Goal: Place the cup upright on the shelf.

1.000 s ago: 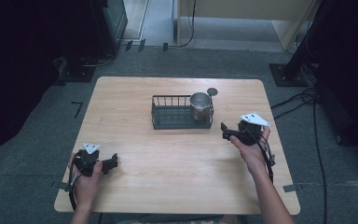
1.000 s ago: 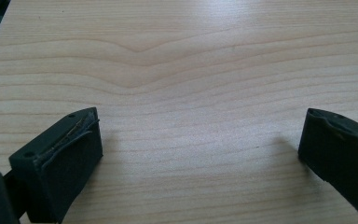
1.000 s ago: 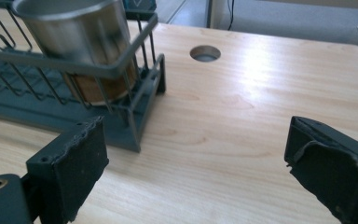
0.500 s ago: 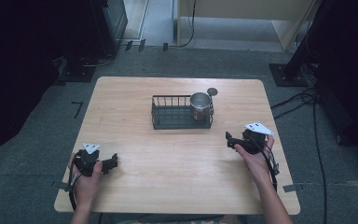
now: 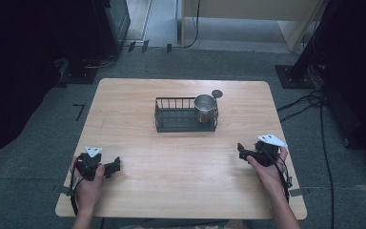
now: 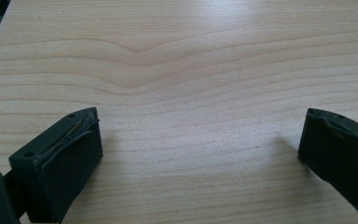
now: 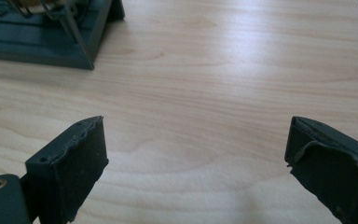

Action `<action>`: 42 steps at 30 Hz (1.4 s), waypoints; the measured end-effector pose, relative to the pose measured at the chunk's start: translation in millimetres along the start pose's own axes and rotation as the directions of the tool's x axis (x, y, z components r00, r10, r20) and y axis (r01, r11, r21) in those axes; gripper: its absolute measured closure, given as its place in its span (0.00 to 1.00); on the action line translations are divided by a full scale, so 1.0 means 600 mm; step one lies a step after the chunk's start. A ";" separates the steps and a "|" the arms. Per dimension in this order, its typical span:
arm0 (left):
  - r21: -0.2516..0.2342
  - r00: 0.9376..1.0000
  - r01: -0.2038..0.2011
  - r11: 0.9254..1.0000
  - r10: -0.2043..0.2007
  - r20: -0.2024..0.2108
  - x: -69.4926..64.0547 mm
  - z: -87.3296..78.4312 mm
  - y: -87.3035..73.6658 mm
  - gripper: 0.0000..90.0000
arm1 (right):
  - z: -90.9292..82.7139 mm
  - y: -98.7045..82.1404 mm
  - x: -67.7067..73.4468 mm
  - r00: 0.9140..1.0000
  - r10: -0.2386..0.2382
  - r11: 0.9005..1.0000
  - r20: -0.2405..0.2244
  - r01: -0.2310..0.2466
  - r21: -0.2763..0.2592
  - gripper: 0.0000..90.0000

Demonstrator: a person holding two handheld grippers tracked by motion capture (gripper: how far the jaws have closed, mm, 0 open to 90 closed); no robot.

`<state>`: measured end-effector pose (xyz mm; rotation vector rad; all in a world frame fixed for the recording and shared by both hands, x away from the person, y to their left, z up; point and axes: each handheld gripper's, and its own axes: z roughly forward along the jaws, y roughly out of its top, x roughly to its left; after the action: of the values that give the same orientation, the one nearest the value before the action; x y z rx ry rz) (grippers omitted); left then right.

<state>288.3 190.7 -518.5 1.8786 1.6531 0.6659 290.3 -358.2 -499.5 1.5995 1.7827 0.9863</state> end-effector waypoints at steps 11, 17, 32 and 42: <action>0.000 1.000 0.001 1.000 -0.001 0.000 0.000 0.000 0.000 0.00 | -0.023 -0.035 -0.030 0.999 0.018 0.999 0.031 -0.019 0.032 0.06; 0.000 1.000 0.001 1.000 -0.001 0.000 0.000 0.000 0.000 0.00 | -0.035 -0.055 -0.039 0.999 0.004 0.998 0.045 -0.007 0.056 0.05; 0.000 1.000 0.001 1.000 -0.001 0.000 0.000 0.000 0.000 0.00 | -0.073 -0.098 -0.056 0.997 0.015 0.996 0.077 -0.022 0.092 0.05; 0.000 1.000 0.001 1.000 -0.001 0.000 0.000 0.000 0.000 0.00 | -0.087 -0.111 -0.069 0.996 0.005 0.990 0.090 -0.017 0.137 0.04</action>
<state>288.1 190.6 -518.6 1.8782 1.6538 0.6653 215.4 -409.3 -526.0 1.7113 1.8165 0.7982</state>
